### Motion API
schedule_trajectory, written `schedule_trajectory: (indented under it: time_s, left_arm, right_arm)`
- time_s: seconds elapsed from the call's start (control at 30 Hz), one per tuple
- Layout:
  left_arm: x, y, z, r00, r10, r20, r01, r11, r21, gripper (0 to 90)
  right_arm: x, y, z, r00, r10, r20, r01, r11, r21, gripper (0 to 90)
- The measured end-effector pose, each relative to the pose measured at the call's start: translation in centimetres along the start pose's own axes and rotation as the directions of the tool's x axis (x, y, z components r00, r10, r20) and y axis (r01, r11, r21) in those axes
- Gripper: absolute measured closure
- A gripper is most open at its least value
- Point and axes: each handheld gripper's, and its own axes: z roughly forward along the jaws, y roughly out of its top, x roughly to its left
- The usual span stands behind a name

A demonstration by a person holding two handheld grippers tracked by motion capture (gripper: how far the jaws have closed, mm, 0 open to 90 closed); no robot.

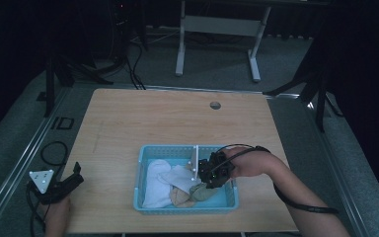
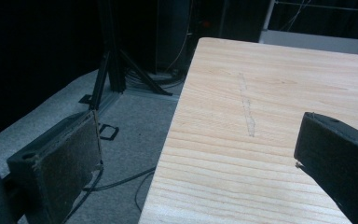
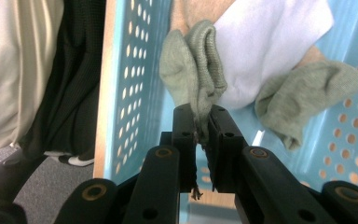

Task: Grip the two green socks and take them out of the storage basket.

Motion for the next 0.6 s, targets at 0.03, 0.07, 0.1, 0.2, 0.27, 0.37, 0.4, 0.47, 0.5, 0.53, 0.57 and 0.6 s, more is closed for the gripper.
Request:
schedule_trajectory:
  time_s: [0.03,0.07,0.1,0.2,0.27,0.37,0.4,0.47,0.5,0.53,0.57,0.6]
  left_arm:
    - [0.0,0.0,0.0,1.0,0.001,0.0,-0.001,1.0,0.001,0.7]
    - [0.0,0.0,0.0,1.0,0.0,0.0,0.0,1.0,0.001,0.7]
    - [0.0,0.0,0.0,1.0,0.0,0.0,0.0,1.0,0.001,0.7]
    - [0.0,0.0,0.0,1.0,0.001,-0.001,-0.001,1.0,0.001,0.7]
    - [0.0,0.0,0.0,1.0,0.001,-0.001,-0.001,1.0,0.001,0.7]
    - [0.0,0.0,0.0,1.0,0.001,-0.002,-0.001,1.0,0.001,0.7]
    - [0.0,0.0,0.0,1.0,0.001,-0.003,-0.001,1.0,0.002,0.7]
    - [0.0,0.0,0.0,1.0,0.002,-0.003,-0.002,1.0,0.002,0.7]
    - [0.0,0.0,0.0,1.0,0.001,-0.004,-0.001,1.0,0.002,0.7]
    - [0.0,0.0,0.0,1.0,0.001,-0.004,-0.001,1.0,0.002,0.7]
    - [0.0,0.0,0.0,1.0,0.002,-0.004,-0.002,1.0,0.003,0.7]
    - [0.0,0.0,0.0,1.0,0.002,-0.004,-0.002,1.0,0.003,0.7]
  right_arm:
    - [0.0,-0.2,-0.4,1.0,-0.002,0.006,0.002,1.0,-0.006,82.6]
    - [0.1,-0.3,-0.8,0.9999,0.008,0.007,-0.008,1.0,-0.01,82.6]
    - [0.2,-0.5,-1.2,0.9998,0.011,0.015,-0.011,1.0,-0.015,82.6]
    - [0.4,-1.3,-2.5,0.9989,0.031,0.037,-0.03,0.999,-0.024,82.6]
    - [0.4,-2.0,-3.3,0.998,0.041,0.048,-0.039,0.999,-0.032,82.6]
    - [0.6,-2.8,-4.1,0.9971,0.052,0.054,-0.05,0.998,-0.039,82.5]
    - [0.9,-3.9,-5.3,0.995,0.074,0.067,-0.07,0.996,-0.056,82.6]
    - [1.2,-4.8,-6.0,0.9935,0.086,0.075,-0.082,0.995,-0.064,82.6]
    - [1.2,-5.3,-6.3,0.9922,0.095,0.082,-0.089,0.994,-0.07,82.5]
    - [1.2,-5.3,-6.3,0.9922,0.095,0.082,-0.089,0.994,-0.07,82.5]
    - [1.5,-6.5,-7.0,0.9888,0.118,0.091,-0.111,0.99,-0.083,82.5]
    - [1.6,-7.0,-7.1,0.9873,0.128,0.094,-0.12,0.989,-0.085,82.6]
